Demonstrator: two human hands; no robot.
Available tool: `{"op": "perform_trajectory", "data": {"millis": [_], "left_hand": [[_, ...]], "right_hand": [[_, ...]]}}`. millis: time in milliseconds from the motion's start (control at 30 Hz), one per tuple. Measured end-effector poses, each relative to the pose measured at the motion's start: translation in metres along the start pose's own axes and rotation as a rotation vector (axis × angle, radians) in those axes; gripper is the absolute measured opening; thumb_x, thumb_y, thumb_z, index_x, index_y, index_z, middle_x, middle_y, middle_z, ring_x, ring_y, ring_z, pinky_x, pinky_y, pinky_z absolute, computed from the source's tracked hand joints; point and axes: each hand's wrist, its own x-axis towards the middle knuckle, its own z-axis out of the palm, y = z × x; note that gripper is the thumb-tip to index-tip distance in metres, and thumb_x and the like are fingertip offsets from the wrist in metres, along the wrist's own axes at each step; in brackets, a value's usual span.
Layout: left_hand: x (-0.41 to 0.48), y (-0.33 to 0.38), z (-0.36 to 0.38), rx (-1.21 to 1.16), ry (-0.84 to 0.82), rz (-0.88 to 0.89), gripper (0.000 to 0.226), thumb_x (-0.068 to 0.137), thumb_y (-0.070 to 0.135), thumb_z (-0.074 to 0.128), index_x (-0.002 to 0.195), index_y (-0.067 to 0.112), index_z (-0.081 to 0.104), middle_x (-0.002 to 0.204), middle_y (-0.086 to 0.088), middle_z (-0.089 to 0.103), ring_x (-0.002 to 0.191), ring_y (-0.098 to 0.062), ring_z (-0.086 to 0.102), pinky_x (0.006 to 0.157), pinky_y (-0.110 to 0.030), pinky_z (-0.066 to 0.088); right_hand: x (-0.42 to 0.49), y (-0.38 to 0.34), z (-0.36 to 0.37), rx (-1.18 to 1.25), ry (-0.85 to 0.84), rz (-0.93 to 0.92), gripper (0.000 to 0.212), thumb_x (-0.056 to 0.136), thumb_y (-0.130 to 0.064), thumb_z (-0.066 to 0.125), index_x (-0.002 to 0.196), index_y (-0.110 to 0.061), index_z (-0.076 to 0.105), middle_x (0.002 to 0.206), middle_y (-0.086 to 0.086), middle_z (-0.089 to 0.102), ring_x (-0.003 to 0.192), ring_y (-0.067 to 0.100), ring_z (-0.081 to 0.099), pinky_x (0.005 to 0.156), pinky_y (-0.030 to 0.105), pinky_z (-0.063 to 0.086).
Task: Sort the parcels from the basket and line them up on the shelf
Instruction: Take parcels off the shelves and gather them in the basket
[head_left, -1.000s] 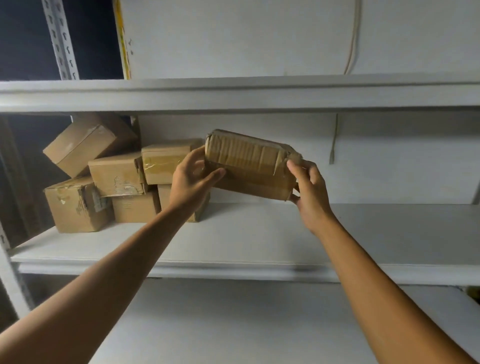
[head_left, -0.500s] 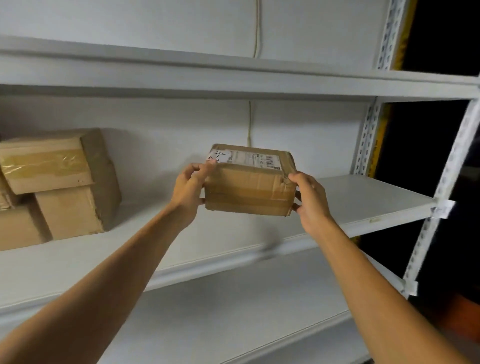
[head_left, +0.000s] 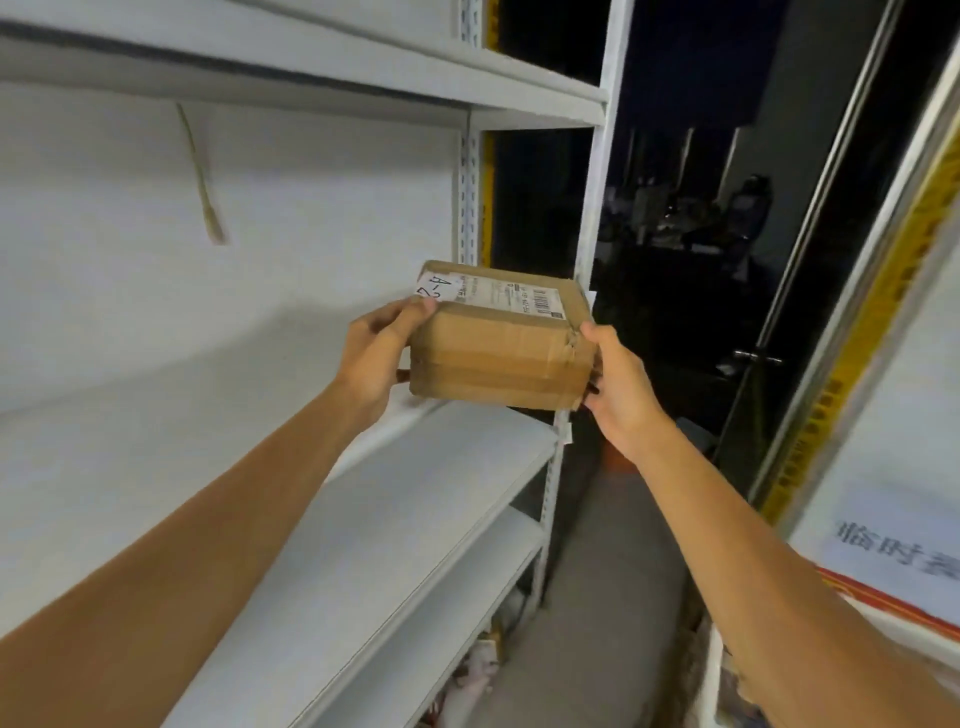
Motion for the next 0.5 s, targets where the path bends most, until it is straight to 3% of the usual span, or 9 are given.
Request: {"op": "perform_trajectory", "data": {"millis": [133, 233, 300, 400, 500], "left_hand": [[0.0, -0.026, 0.081, -0.039, -0.129, -0.048, 0.02, 0.085, 0.036, 0.067, 0.101, 0.025, 0.071, 0.115, 0.001, 0.058, 0.115, -0.027, 0.051, 0.079, -0.048, 0.051], [-0.01, -0.048, 0.145, -0.015, -0.228, -0.066, 0.027, 0.078, 0.046, 0.071, 0.101, 0.033, 0.071, 0.118, 0.002, 0.059, 0.115, -0.025, 0.052, 0.085, -0.05, 0.053], [-0.021, -0.063, 0.19, -0.035, -0.306, -0.086, 0.01, 0.084, 0.038, 0.068, 0.091, 0.031, 0.071, 0.11, 0.002, 0.061, 0.109, -0.021, 0.054, 0.087, -0.052, 0.053], [-0.042, -0.096, 0.25, -0.041, -0.398, -0.138, 0.01, 0.091, 0.024, 0.061, 0.097, 0.019, 0.068, 0.102, 0.003, 0.063, 0.102, -0.018, 0.055, 0.079, -0.043, 0.054], [-0.062, -0.135, 0.294, -0.033, -0.463, -0.231, 0.023, 0.089, 0.021, 0.062, 0.111, 0.015, 0.065, 0.114, -0.003, 0.066, 0.109, -0.023, 0.058, 0.083, -0.042, 0.054]], "right_hand": [[-0.011, -0.01, -0.079, -0.014, 0.181, -0.03, 0.017, 0.098, -0.027, 0.05, 0.095, -0.028, 0.067, 0.09, -0.007, 0.073, 0.096, 0.014, 0.063, 0.08, 0.032, 0.052], [-0.023, -0.013, -0.144, -0.065, 0.293, -0.026, 0.017, 0.099, -0.03, 0.047, 0.098, -0.03, 0.064, 0.097, -0.006, 0.07, 0.097, 0.014, 0.062, 0.071, 0.028, 0.05], [-0.036, -0.014, -0.188, -0.116, 0.356, -0.032, 0.019, 0.101, -0.032, 0.043, 0.099, -0.033, 0.062, 0.102, -0.007, 0.067, 0.096, 0.013, 0.061, 0.069, 0.026, 0.05], [-0.056, -0.003, -0.254, -0.172, 0.448, -0.026, 0.017, 0.097, -0.026, 0.044, 0.098, -0.026, 0.061, 0.106, -0.003, 0.066, 0.098, 0.016, 0.059, 0.079, 0.029, 0.051], [-0.079, 0.014, -0.311, -0.255, 0.493, -0.006, 0.022, 0.085, -0.027, 0.053, 0.103, -0.016, 0.058, 0.109, 0.002, 0.063, 0.107, 0.023, 0.056, 0.092, 0.038, 0.047]]}}
